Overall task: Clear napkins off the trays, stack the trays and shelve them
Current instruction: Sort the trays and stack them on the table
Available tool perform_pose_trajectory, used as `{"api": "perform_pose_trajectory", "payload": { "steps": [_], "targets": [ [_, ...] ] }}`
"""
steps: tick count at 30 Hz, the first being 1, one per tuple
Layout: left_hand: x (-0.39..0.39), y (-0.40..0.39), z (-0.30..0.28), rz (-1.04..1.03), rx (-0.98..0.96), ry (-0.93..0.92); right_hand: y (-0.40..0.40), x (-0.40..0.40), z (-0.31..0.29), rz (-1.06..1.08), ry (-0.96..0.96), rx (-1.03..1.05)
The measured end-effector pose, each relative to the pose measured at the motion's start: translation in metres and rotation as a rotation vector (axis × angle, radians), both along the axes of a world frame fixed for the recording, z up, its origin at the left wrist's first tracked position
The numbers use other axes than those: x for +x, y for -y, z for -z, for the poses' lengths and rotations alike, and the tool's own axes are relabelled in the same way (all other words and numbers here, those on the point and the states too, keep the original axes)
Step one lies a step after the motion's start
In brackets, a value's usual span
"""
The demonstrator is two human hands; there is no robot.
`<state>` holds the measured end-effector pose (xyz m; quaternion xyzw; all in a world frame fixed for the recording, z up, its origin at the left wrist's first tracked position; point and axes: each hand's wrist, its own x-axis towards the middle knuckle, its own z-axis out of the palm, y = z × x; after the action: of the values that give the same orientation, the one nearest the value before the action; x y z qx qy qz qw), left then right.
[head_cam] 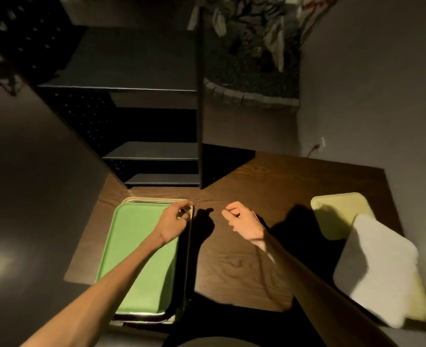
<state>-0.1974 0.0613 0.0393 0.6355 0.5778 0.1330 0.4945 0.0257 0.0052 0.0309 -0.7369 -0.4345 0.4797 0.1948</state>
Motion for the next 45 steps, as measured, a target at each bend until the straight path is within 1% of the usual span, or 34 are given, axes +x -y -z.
{"api": "perform_pose_trajectory", "payload": {
  "steps": [5, 8, 15, 19, 23, 25, 28, 31, 34, 35, 36, 37, 38, 39, 40, 41, 43, 45],
  "targets": [
    [0.072, 0.008, -0.001, 0.142, -0.035, 0.001, 0.034, 0.072, -0.001, 0.14, -0.045, 0.004],
    [0.118, 0.016, 0.0, 0.225, -0.035, -0.028, 0.058, 0.113, -0.003, 0.269, -0.106, 0.003],
    [0.216, 0.046, 0.012, 0.392, -0.103, -0.083, 0.122, 0.201, 0.014, 0.503, -0.167, 0.041],
    [0.266, 0.069, 0.022, 0.426, -0.163, -0.13, 0.16, 0.241, 0.03, 0.635, -0.191, 0.039],
    [0.311, 0.095, 0.032, 0.453, -0.205, -0.159, 0.194, 0.275, 0.049, 0.772, -0.17, 0.033],
    [0.329, 0.106, 0.038, 0.476, -0.23, -0.169, 0.21, 0.29, 0.058, 0.801, -0.175, 0.009],
    [0.351, 0.118, 0.047, 0.51, -0.306, -0.203, 0.236, 0.309, 0.072, 0.846, -0.062, -0.063],
    [0.369, 0.131, 0.055, 0.493, -0.459, -0.207, 0.262, 0.324, 0.082, 0.925, 0.085, -0.112],
    [0.377, 0.143, 0.061, 0.505, -0.56, -0.218, 0.289, 0.336, 0.09, 0.924, 0.231, -0.193],
    [0.379, 0.147, 0.064, 0.526, -0.579, -0.224, 0.295, 0.339, 0.095, 0.945, 0.314, -0.147],
    [0.381, 0.151, 0.068, 0.552, -0.587, -0.241, 0.299, 0.339, 0.104, 1.031, 0.343, -0.057],
    [0.383, 0.155, 0.07, 0.579, -0.587, -0.269, 0.304, 0.339, 0.116, 1.022, 0.28, 0.009],
    [0.387, 0.159, 0.072, 0.595, -0.586, -0.295, 0.308, 0.341, 0.122, 1.041, 0.266, 0.059],
    [0.39, 0.163, 0.074, 0.597, -0.589, -0.313, 0.31, 0.342, 0.118, 1.138, 0.178, 0.038],
    [0.394, 0.167, 0.077, 0.59, -0.593, -0.324, 0.308, 0.346, 0.104, 1.197, 0.169, -0.047],
    [0.398, 0.17, 0.078, 0.58, -0.598, -0.335, 0.309, 0.349, 0.099, 1.193, 0.23, -0.103],
    [0.403, 0.175, 0.078, 0.56, -0.609, -0.347, 0.312, 0.354, 0.104, 1.169, 0.159, -0.198],
    [0.406, 0.177, 0.08, 0.555, -0.604, -0.346, 0.314, 0.359, 0.107, 1.166, 0.084, -0.239]
  ]
}}
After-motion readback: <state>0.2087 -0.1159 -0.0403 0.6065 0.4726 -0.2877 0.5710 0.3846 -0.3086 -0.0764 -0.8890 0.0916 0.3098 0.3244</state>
